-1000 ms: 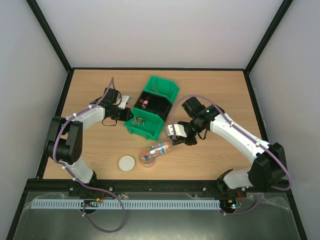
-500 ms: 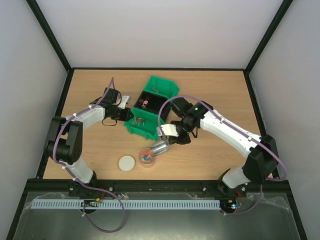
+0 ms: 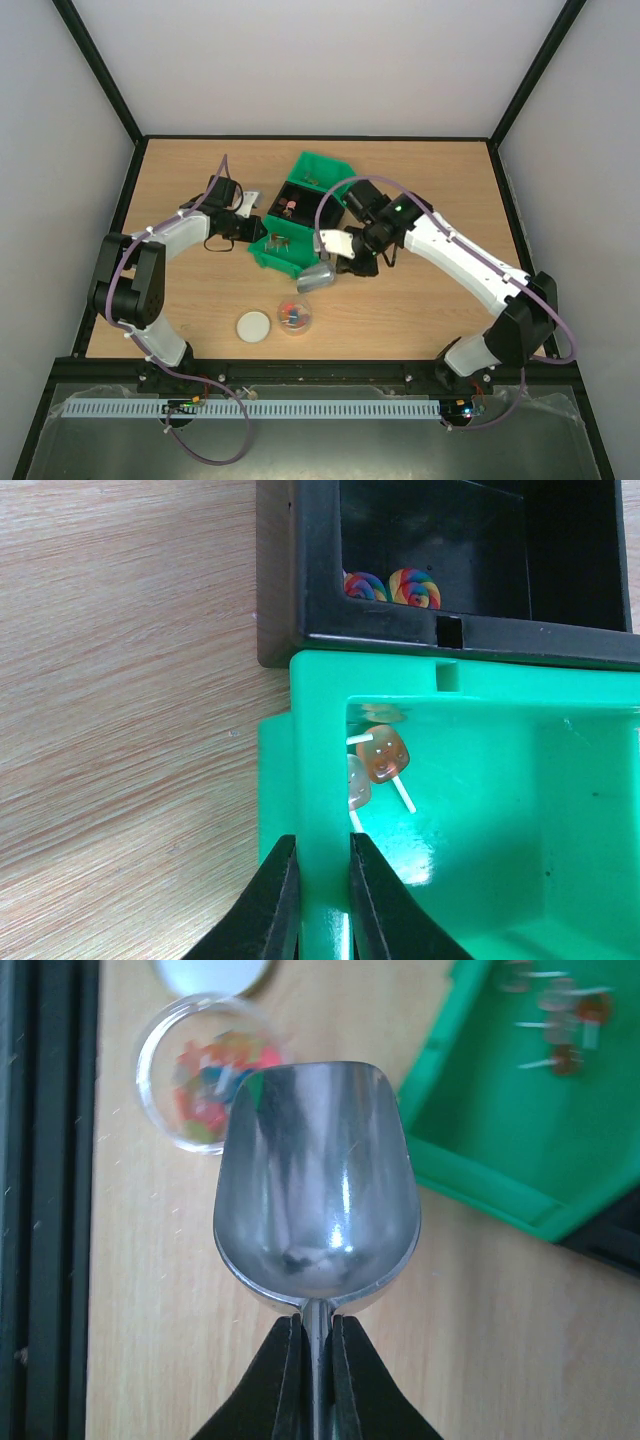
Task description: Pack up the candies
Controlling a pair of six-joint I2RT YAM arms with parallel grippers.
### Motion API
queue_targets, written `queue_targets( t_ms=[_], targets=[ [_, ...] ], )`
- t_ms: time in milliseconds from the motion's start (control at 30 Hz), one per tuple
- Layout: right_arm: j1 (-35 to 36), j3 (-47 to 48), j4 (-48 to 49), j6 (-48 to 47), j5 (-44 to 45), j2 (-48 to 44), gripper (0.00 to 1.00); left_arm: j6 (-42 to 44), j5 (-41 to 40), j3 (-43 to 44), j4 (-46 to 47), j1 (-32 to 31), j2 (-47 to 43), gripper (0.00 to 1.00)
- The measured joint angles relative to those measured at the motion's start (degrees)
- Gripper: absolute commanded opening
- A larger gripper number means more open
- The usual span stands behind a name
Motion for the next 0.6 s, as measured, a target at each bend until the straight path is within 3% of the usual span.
queue_targets(
  t_ms=[267,600],
  targets=[
    [-5.6,13.6,4.8,18.6,1.4,9.0,0.01,0.0,0.0,0.0,0.0,0.0,0.0,0.02],
    [-5.1,18.1,4.2,26.6,4.1,18.4,0.01,0.0,0.0,0.0,0.0,0.0,0.0,0.02]
  ],
)
